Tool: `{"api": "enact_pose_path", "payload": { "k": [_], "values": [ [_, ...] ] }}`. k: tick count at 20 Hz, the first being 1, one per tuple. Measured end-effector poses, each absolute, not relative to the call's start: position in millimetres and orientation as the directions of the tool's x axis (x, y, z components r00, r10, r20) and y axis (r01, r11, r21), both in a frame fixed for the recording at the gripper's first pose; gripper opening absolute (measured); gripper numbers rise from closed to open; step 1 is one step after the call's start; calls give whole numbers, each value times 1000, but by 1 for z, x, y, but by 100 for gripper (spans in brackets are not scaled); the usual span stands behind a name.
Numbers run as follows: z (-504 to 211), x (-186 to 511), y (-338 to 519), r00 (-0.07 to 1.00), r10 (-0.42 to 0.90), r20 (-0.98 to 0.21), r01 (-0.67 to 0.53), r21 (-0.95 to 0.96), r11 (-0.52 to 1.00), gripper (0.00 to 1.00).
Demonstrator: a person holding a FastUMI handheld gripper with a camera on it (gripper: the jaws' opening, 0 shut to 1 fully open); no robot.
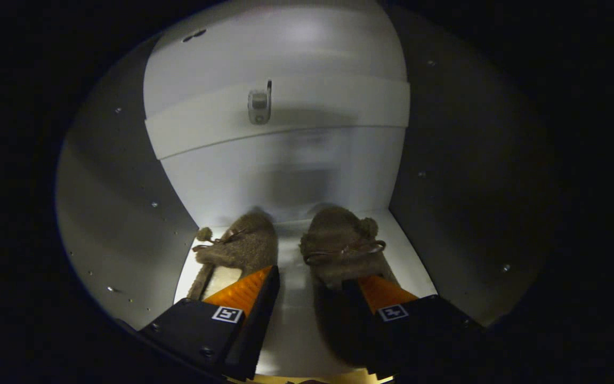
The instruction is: Open the shoe cabinet door, grab the shoes and put them into the shoe cabinet, then close the shoe cabinet door.
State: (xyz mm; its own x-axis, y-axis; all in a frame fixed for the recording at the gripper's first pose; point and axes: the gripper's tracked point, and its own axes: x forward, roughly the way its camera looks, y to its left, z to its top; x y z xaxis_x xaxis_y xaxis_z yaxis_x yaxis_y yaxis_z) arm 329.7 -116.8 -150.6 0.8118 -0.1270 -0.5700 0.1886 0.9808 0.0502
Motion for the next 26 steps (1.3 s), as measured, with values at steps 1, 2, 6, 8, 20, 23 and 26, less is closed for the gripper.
{"api": "enact_pose_path", "payload": {
  "k": [1, 2, 6, 8, 20, 23, 26],
  "values": [
    [-141, 321, -116, 827, -136, -545, 193, 47, 980, 80],
    [-129, 311, -116, 844, -143, -517, 192, 43, 980, 86],
    [-76, 268, -93, 917, -91, -387, 123, 59, 991, 100],
    [-53, 243, -83, 944, -73, -323, 96, 56, 994, 100],
    [44, 62, -55, 998, -40, -47, 44, 76, 996, 99],
    [48, 25, -60, 999, -34, -25, 36, 71, 997, 99],
    [49, -16, -71, 1000, -23, -13, 23, 57, 998, 99]
  ]
}}
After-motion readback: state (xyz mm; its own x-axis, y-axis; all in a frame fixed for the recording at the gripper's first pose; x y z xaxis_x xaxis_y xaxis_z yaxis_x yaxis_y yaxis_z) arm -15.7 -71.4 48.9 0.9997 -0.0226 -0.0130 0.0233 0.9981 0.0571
